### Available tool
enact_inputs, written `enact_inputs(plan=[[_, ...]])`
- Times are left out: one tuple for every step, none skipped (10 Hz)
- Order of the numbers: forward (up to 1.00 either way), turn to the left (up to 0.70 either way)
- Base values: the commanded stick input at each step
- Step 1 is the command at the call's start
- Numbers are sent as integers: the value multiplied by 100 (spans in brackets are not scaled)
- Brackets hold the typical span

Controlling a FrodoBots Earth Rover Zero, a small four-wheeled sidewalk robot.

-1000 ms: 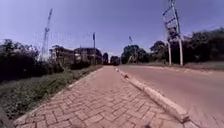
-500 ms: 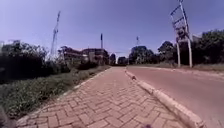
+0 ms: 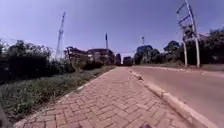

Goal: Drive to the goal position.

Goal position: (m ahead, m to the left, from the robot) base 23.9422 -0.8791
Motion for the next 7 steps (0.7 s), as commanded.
enact_inputs(plan=[[30,0],[30,0],[30,0],[30,0],[30,0],[30,0],[30,0]])
